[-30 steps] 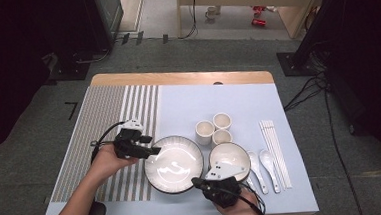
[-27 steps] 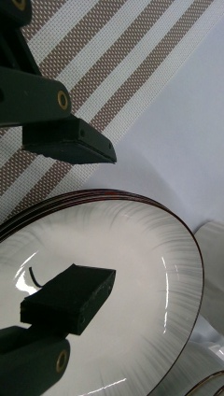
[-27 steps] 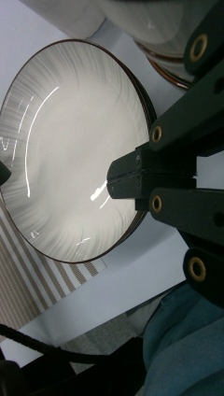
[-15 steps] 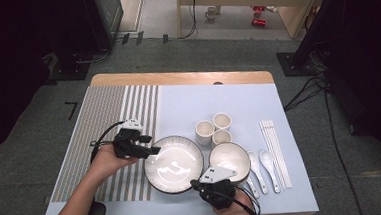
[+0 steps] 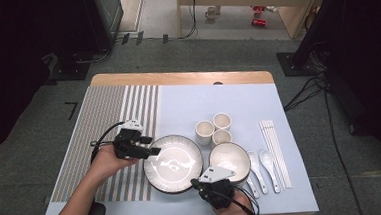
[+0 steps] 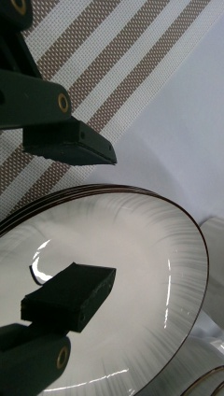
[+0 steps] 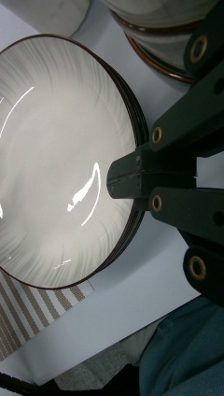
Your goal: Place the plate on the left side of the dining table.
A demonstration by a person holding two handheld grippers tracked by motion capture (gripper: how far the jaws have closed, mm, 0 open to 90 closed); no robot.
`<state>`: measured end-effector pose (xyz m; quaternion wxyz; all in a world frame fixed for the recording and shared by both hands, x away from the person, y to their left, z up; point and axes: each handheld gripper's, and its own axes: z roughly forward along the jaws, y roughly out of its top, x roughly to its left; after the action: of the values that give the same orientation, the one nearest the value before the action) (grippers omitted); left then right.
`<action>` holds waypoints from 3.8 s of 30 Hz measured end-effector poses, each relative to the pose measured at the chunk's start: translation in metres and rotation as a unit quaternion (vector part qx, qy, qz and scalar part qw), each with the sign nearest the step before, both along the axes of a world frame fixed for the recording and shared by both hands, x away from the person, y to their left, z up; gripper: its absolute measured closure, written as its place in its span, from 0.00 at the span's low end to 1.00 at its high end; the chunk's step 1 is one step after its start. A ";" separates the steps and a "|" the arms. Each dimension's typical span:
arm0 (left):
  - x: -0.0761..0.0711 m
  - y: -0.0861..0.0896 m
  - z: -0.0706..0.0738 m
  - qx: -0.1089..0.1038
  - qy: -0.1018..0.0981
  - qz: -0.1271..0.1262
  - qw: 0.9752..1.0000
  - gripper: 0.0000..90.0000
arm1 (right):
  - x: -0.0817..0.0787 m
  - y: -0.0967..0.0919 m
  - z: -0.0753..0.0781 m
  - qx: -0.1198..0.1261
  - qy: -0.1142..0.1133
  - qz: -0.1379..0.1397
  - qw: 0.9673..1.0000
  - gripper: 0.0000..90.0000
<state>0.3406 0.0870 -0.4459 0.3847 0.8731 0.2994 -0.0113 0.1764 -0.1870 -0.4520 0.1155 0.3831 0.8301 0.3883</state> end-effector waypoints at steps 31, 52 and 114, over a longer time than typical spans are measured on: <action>0.003 -0.005 0.001 0.017 0.024 0.019 0.999 0.63 | -0.002 0.006 -0.007 0.011 -0.032 -0.026 0.999 1.00; 0.013 -0.002 -0.007 -0.017 0.017 0.021 0.999 0.55 | -0.009 0.023 -0.029 0.023 -0.090 -0.055 0.994 0.62; 0.032 0.017 0.012 -0.117 0.167 0.079 0.976 0.82 | 0.018 0.052 -0.048 0.048 -0.071 -0.072 0.994 0.19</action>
<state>0.3726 0.1044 -0.4338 0.4288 0.7810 0.4243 -0.1615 0.1944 -0.1352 -0.4996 0.1835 0.4179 0.7705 0.4449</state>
